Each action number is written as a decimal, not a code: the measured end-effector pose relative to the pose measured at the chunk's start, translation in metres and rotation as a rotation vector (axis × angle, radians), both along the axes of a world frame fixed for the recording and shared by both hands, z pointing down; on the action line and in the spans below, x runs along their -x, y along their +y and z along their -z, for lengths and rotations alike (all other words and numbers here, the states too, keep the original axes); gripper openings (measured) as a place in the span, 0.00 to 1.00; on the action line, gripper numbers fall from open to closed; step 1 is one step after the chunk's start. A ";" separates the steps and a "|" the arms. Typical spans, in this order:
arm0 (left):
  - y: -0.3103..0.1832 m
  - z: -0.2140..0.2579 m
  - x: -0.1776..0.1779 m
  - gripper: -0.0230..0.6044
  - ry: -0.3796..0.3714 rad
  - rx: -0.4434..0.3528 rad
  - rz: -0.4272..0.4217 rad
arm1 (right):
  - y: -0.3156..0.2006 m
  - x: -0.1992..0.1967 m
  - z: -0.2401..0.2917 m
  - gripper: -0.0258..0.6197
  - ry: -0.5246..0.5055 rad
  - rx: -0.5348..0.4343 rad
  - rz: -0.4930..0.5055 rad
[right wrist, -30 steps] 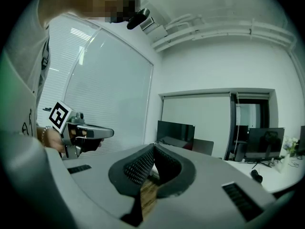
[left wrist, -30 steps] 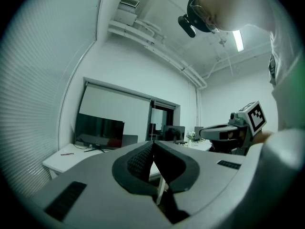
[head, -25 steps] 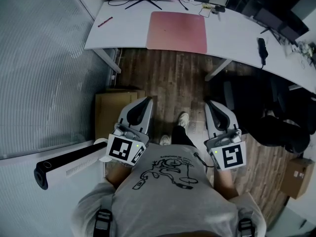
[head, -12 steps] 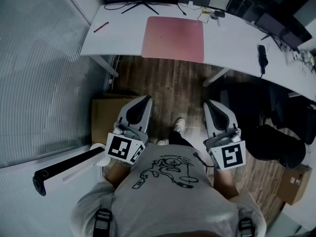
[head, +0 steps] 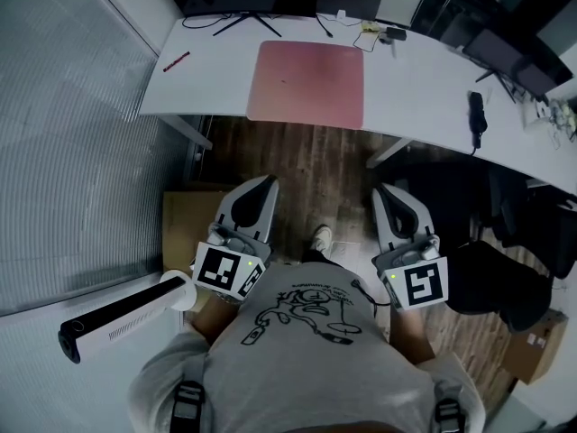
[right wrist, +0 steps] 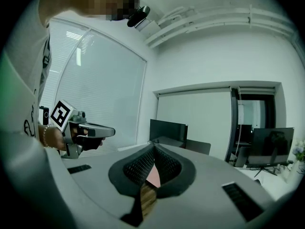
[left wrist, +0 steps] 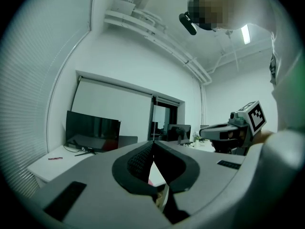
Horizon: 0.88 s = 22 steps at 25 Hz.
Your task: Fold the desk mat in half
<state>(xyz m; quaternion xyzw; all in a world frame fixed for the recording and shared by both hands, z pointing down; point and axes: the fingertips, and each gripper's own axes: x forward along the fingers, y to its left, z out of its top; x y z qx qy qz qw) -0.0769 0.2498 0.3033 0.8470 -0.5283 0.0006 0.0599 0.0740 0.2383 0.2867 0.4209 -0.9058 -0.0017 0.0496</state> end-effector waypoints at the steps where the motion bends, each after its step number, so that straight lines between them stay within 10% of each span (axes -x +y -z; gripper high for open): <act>1: -0.006 0.001 -0.004 0.07 -0.001 0.000 0.000 | -0.006 -0.004 0.001 0.05 -0.001 -0.002 -0.001; 22: -0.080 -0.016 -0.053 0.07 -0.026 0.046 0.023 | -0.080 -0.056 -0.012 0.05 -0.010 0.030 0.015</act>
